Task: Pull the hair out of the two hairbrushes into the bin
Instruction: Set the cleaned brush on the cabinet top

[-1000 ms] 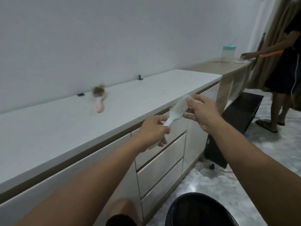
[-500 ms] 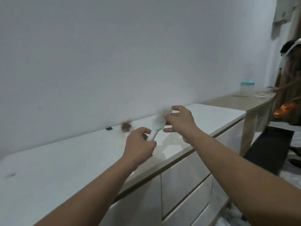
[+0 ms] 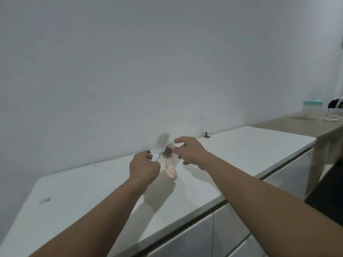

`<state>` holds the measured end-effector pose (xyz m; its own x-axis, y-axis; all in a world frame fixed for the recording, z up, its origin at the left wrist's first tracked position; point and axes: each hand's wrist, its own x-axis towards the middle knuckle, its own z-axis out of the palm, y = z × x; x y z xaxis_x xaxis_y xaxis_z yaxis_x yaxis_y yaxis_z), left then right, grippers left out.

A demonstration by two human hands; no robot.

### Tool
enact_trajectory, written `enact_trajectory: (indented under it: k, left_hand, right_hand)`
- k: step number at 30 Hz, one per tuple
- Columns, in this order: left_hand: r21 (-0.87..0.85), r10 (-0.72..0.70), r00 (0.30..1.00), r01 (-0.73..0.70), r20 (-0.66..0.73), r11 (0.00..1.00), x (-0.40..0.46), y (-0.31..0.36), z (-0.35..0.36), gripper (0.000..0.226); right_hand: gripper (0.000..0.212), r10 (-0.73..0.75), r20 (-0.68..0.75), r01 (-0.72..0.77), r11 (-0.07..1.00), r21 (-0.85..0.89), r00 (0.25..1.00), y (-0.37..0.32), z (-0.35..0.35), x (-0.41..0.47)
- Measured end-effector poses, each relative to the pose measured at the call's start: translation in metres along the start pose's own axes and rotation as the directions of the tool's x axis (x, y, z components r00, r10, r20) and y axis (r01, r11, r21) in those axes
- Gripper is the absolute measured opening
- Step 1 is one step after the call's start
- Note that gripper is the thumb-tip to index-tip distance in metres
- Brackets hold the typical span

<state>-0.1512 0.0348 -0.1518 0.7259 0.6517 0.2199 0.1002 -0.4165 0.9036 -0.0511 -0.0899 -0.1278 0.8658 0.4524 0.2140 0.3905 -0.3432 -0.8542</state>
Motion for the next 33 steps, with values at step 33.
enact_trajectory:
  k: [33]
  left_hand:
    - [0.725,0.086,0.993,0.0,-0.081,0.689,0.053,-0.037,0.03,0.025]
  right_hand:
    - [0.04,-0.166,0.13,0.208,0.863,-0.46,0.978,0.044,0.045,0.077]
